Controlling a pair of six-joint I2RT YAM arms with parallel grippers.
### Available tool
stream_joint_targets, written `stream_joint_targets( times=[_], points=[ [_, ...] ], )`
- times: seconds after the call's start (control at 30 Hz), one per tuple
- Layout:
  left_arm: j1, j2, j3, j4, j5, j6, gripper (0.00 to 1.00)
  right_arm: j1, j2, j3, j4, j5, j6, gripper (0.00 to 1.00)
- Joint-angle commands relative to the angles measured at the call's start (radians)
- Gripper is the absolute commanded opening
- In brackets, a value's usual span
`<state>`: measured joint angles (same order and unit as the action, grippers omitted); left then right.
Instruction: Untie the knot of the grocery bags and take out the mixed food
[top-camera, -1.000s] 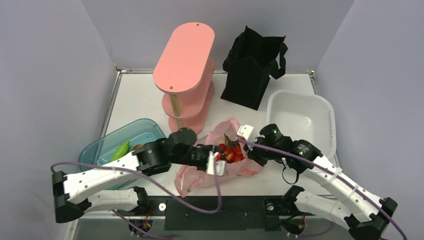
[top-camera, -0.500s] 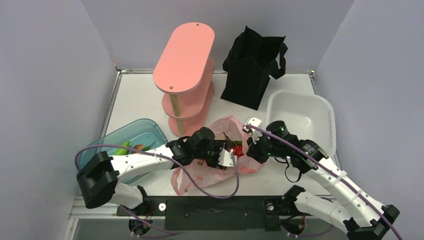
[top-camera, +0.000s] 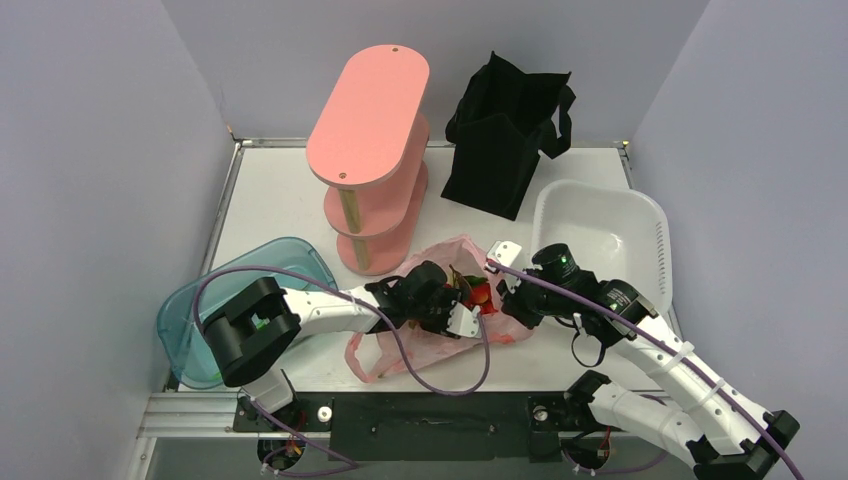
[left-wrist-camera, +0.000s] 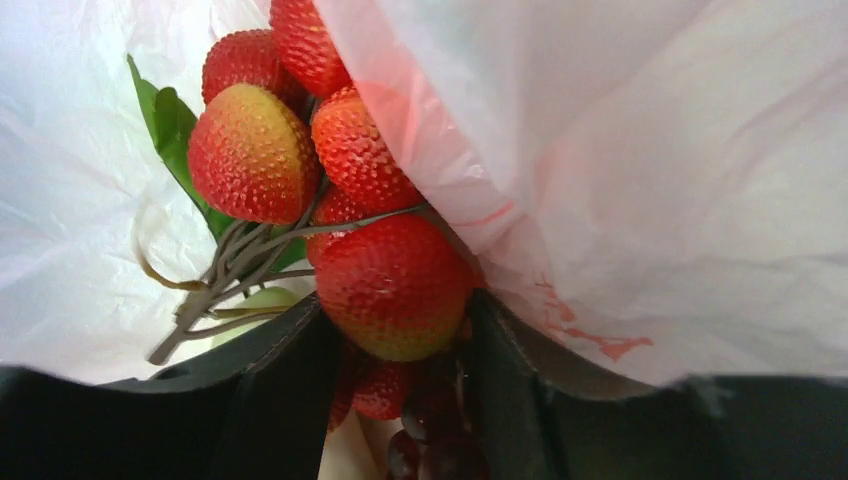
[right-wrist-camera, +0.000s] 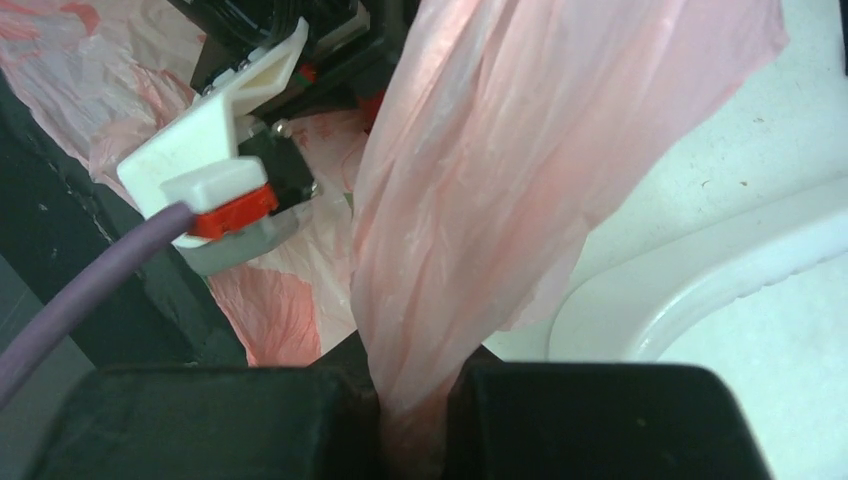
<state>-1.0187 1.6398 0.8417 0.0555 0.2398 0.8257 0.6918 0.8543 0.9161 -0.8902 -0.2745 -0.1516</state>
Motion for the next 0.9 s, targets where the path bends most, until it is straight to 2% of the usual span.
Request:
stream_joint_targets(
  times=[0.0,0.03,0.07,0.1,0.4,0.53,0.6,0.63,0.7,0.87],
  points=[
    [0.027,-0.033,0.008,0.024,0.008,0.001,0.29,-0.012,-0.008,-0.005,0.014,0.024,-0.023,0.00],
    [0.033,-0.052,0.001,0.031,0.028,-0.005,0.19,-0.013,-0.006,-0.005,0.014,0.025,-0.023,0.00],
    [0.034,-0.092,-0.013,0.049,0.035,-0.018,0.04,-0.015,-0.005,-0.005,0.015,0.025,-0.023,0.00],
    [0.035,-0.138,-0.019,0.061,0.044,-0.037,0.01,-0.014,-0.004,-0.004,0.015,0.026,-0.024,0.00],
    [0.049,-0.343,0.020,0.040,0.062,-0.134,0.00,-0.018,0.015,0.018,0.037,0.064,-0.049,0.00],
    [0.046,-0.339,0.069,-0.103,0.076,-0.106,0.00,-0.021,0.019,0.023,0.049,0.044,-0.041,0.00],
    [0.041,-0.301,0.096,-0.149,0.051,-0.120,0.19,-0.020,0.017,0.022,0.055,0.035,-0.034,0.00],
    [0.039,-0.272,0.102,-0.146,0.038,-0.137,0.33,-0.021,0.015,0.021,0.060,0.034,-0.030,0.00],
    [0.036,-0.229,0.099,-0.123,0.007,-0.157,0.39,-0.027,0.013,0.021,0.067,0.030,-0.014,0.00],
    [0.041,-0.128,0.078,-0.037,-0.042,-0.127,0.46,-0.039,0.004,0.023,0.070,-0.003,0.008,0.00]
  ],
)
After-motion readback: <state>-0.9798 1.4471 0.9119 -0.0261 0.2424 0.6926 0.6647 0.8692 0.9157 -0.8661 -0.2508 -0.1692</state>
